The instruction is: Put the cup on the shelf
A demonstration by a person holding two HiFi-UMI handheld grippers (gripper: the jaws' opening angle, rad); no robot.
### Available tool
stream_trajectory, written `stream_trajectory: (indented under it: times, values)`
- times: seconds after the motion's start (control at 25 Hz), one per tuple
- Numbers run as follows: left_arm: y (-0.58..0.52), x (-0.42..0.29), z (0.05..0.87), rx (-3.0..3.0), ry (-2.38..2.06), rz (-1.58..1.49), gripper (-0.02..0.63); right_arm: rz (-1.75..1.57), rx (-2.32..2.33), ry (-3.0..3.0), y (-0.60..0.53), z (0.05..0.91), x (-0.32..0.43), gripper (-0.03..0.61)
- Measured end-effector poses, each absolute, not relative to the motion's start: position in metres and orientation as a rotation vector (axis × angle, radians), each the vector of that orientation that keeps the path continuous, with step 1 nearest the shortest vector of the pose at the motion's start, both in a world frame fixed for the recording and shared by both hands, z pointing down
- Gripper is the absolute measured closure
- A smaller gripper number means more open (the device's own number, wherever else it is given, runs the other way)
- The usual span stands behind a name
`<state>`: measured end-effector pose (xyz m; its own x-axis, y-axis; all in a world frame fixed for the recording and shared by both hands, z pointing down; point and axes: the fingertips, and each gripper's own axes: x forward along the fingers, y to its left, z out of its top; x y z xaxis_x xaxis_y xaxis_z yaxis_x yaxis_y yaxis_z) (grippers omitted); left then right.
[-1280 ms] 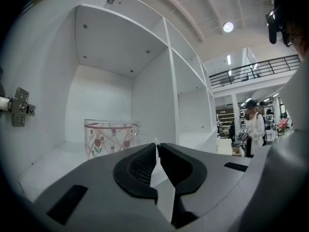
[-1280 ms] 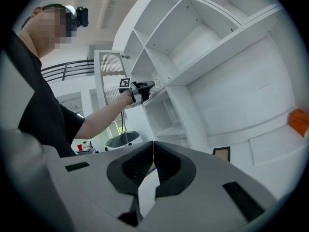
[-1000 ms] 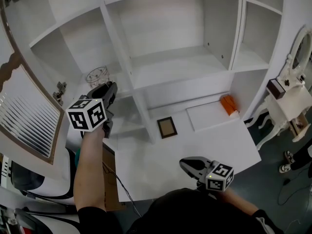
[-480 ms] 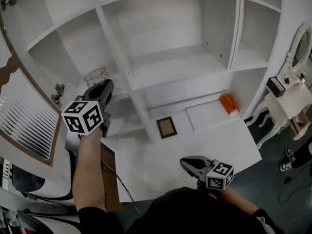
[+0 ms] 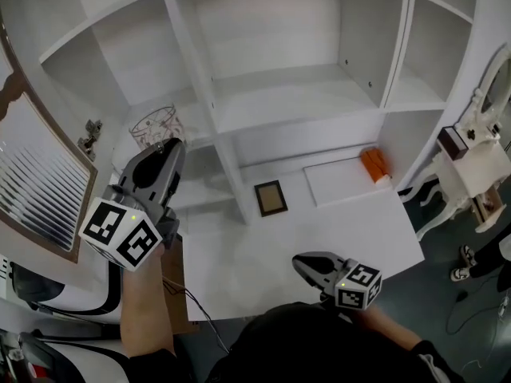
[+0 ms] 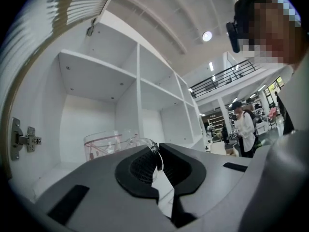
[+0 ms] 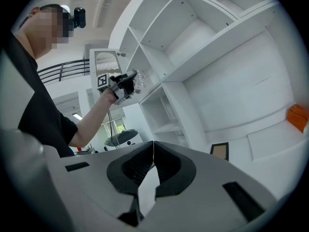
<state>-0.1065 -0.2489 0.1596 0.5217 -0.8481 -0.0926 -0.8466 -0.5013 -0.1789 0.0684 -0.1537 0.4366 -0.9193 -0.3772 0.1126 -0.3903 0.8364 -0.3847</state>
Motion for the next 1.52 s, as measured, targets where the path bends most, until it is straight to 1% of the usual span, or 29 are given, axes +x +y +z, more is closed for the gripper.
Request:
stream_trajectory:
  times: [0.2,0.36,0.52,0.68,0.88,1.08,1.28,1.52]
  values:
    - [-0.189,-0.078,0.181,-2.599,1.335,0.024,0.594,0.650,0.589,-2.957,-0.152,0.440,0.063,0.561]
    - [-0.161,-0.055,0.222,-2.686,1.306,0.063,0.594,0.668,0.530,-2.930,-0.149,0.444,0.053,0.561]
    - [-0.148,-0.044,0.273,-2.710,1.383,0.077,0.594,0.700,0.463,-2.904,-0.140,0.450,0.039,0.561]
    - [-0.152,-0.052,0.329,-2.766,1.488,0.091,0.594,0.727,0.420,-2.873,-0.134,0.460,0.025,0.561]
    - [-0.165,-0.071,0.412,-2.805,1.616,-0.011,0.594,0.794,0.424,-2.799,-0.124,0.480,0.021,0.561]
    - [-0.171,-0.072,0.483,-2.757,1.558,-0.171,0.594,0.864,0.481,-2.690,-0.113,0.509,0.033,0.561]
    - [-0.185,-0.090,0.548,-2.817,1.638,-0.088,0.592,0.896,0.497,-2.591,-0.098,0.539,0.026,0.561]
    - [-0.207,-0.104,0.614,-2.861,1.683,-0.181,0.592,0.919,0.478,-2.561,-0.078,0.550,0.017,0.561]
